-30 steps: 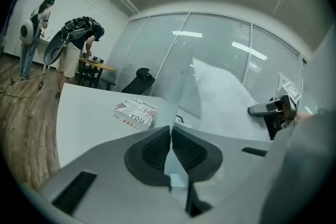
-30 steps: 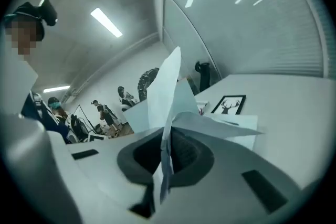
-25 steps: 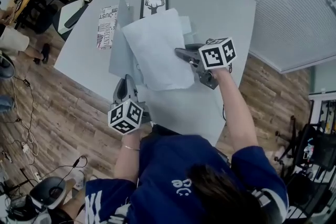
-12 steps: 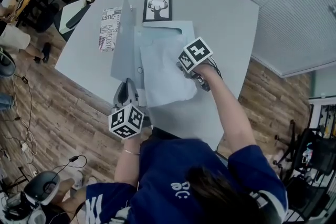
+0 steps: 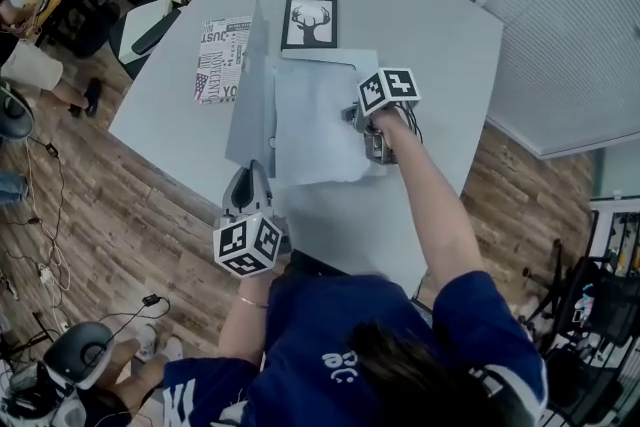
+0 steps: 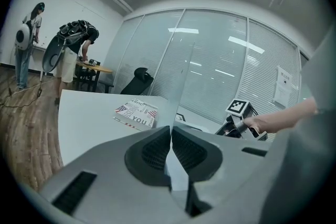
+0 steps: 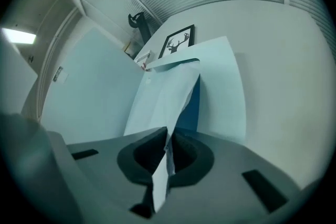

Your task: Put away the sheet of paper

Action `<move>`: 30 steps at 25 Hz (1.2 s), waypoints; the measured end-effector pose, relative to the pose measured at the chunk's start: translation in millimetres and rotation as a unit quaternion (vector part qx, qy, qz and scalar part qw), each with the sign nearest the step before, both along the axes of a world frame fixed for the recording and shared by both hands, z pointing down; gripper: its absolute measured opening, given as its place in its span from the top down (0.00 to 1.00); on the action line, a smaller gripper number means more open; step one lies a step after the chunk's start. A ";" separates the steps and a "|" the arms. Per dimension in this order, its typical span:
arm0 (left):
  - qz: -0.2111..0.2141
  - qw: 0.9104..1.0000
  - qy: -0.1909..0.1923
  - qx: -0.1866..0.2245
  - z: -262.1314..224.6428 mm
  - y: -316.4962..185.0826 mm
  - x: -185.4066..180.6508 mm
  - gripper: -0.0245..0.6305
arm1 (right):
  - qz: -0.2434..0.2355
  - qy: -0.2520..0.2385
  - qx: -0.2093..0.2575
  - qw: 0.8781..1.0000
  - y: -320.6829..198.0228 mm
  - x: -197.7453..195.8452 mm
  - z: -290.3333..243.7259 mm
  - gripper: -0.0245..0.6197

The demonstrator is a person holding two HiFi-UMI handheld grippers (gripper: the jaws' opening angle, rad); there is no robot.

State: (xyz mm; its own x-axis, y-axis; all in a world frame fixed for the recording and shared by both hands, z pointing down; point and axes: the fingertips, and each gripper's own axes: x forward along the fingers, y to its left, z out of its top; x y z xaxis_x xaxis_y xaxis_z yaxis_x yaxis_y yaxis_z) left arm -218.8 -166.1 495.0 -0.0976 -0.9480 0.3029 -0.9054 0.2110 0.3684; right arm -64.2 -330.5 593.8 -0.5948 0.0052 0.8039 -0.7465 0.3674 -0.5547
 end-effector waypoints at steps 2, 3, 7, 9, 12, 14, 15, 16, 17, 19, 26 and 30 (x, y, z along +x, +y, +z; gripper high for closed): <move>0.001 1.000 -0.001 -0.001 -0.8 -0.1 -0.8 0.94 | 0.032 -0.004 -0.006 0.999 -8.6 -0.3 1.8 0.95; 0.001 1.000 -0.001 -0.002 -1.1 0.0 -1.3 0.94 | 0.047 -0.007 -0.008 0.999 -12.2 -0.9 2.3 0.95; 0.006 1.000 -0.008 -0.004 -1.0 0.3 -1.1 0.94 | 0.060 -0.003 0.013 0.998 -22.9 -3.5 5.7 0.95; 0.007 1.000 -0.009 -0.005 -0.6 0.6 -0.2 0.94 | 0.042 0.009 0.046 0.998 -27.3 -4.7 6.3 0.95; 0.009 1.000 -0.009 -0.005 -1.8 0.4 0.3 0.94 | 0.004 0.054 0.122 0.991 -36.3 -2.9 4.5 0.95; 0.015 1.000 -0.008 -0.007 -1.8 -0.1 0.8 0.94 | -0.009 0.084 0.164 0.983 -42.9 -1.6 4.8 0.95; 0.020 1.000 -0.008 -0.008 -1.2 0.1 1.4 0.94 | -0.006 0.090 0.176 0.980 -45.4 -1.4 5.9 0.95; 0.025 1.000 -0.009 -0.009 -0.5 0.6 2.1 0.95 | 0.003 0.091 0.182 0.979 -47.2 -1.5 7.1 0.95; 0.029 0.999 -0.011 -0.011 0.1 1.2 2.6 0.95 | 0.016 0.087 0.183 0.979 -48.3 -1.7 8.0 0.95; 0.032 0.999 -0.011 -0.011 0.5 1.2 2.3 0.95 | 0.052 0.078 0.181 0.979 -50.6 -1.9 7.9 0.95; 0.034 0.999 -0.012 -0.014 1.3 0.5 0.3 0.95 | 0.092 0.088 0.180 0.975 -53.0 -3.0 8.6 0.95; 0.032 0.999 -0.013 -0.016 1.8 0.7 -4.7 0.95 | 0.052 0.096 0.164 0.980 -46.8 -3.0 12.6 0.93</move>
State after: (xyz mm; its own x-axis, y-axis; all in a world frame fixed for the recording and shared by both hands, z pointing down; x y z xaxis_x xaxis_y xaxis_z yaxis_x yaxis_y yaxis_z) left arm -223.4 -165.5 496.8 -0.0459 -0.9425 0.3311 -0.9263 0.1643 0.3392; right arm -67.2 -377.4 606.4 -0.4153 -0.3252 0.8496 -0.8686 0.4193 -0.2641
